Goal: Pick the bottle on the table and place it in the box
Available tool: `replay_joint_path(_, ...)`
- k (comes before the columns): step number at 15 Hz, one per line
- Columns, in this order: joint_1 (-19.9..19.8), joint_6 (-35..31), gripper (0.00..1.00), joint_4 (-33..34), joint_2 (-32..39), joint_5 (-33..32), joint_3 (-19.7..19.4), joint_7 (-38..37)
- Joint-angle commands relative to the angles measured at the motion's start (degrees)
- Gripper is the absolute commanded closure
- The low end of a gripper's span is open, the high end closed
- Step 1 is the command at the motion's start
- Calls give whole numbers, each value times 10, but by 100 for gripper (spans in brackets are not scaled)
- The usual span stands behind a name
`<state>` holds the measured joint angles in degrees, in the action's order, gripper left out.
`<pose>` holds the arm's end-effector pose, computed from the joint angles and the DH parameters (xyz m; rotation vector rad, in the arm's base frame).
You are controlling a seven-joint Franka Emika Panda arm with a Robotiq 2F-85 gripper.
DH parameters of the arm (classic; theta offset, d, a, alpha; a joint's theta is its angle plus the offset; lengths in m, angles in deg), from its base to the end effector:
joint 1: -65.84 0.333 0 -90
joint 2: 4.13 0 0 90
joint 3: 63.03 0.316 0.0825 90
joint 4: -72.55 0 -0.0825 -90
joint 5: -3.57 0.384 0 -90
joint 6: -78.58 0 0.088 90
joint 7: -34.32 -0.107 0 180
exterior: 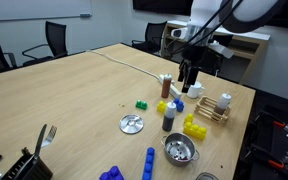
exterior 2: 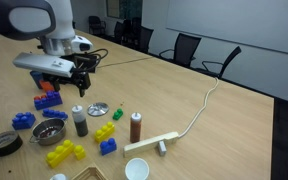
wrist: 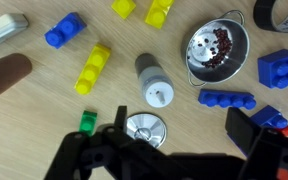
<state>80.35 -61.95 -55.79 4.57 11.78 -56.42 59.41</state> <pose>0.5092 0.1964 0.3072 -2.8484 -1.0345 -0.0982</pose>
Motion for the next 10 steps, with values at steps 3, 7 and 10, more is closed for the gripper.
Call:
replay_joint_path(3, -25, 30, 0, 72, 95, -41, 41, 6)
replay_joint_path(7, -33, 38, 0, 89, 139, -61, 51, 5)
replay_joint_path(10, -42, 43, 0, 107, 169, -59, 62, 12)
